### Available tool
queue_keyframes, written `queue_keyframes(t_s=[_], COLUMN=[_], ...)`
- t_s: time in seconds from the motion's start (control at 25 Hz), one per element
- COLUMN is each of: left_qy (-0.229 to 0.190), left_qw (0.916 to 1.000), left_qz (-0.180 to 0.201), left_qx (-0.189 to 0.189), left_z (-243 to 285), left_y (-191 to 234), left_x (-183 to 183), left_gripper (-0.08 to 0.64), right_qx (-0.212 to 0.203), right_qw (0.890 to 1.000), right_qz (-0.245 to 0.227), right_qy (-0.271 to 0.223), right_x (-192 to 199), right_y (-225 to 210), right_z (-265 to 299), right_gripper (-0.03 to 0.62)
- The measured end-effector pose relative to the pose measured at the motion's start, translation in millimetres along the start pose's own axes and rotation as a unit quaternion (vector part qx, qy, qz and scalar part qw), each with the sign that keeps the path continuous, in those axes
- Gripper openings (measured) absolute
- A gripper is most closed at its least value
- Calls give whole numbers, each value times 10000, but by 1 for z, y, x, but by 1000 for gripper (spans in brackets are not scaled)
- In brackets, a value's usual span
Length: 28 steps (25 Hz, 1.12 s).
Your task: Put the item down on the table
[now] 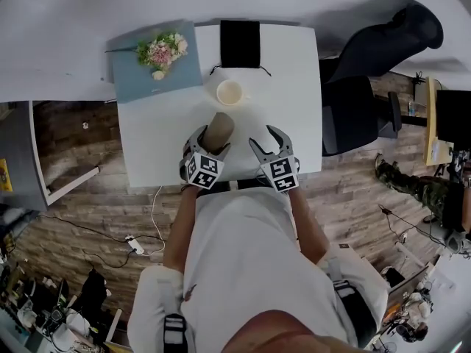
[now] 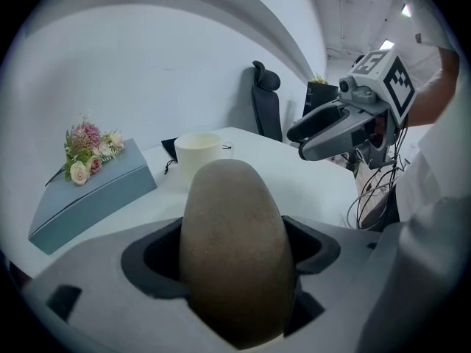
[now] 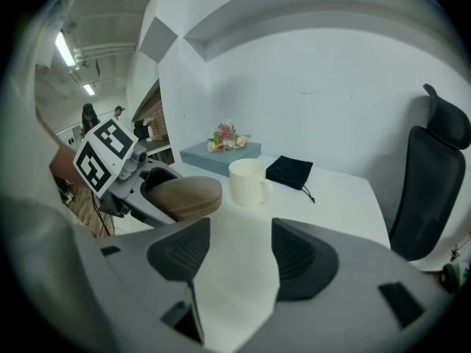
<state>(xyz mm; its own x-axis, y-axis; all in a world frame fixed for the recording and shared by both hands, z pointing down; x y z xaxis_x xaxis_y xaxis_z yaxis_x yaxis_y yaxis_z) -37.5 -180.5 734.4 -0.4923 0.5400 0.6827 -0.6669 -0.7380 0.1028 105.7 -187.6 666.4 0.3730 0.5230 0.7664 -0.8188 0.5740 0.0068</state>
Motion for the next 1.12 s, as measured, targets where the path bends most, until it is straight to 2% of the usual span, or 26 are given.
queue_keyframes(t_s=[0.64, 1.12], left_qy=[456, 566], left_qw=[9988, 9982], left_qz=[-25, -87], left_qx=[182, 172], left_z=[22, 29], left_y=[-10, -11], left_x=[20, 21], left_gripper=[397, 397], right_qx=[-314, -481], right_qw=[9994, 9985], right_qz=[41, 17], right_qy=[118, 247], right_x=[12, 20], right_y=[10, 15], right_z=[13, 20], right_gripper=[267, 268])
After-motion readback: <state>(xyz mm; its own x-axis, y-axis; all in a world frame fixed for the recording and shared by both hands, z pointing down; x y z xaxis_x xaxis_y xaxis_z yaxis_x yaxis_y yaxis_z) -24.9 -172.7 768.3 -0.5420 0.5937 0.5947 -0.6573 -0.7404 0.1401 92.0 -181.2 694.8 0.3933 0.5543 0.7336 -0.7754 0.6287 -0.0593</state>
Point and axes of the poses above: the fingertips, and each gripper's own axes: z forward along the fingers, y to its left, x out of its underside, the point moved 3 cm from there along -z, backward along the fingers, and after that the axes turned 4 degrees about x, right-handed, at the moved point
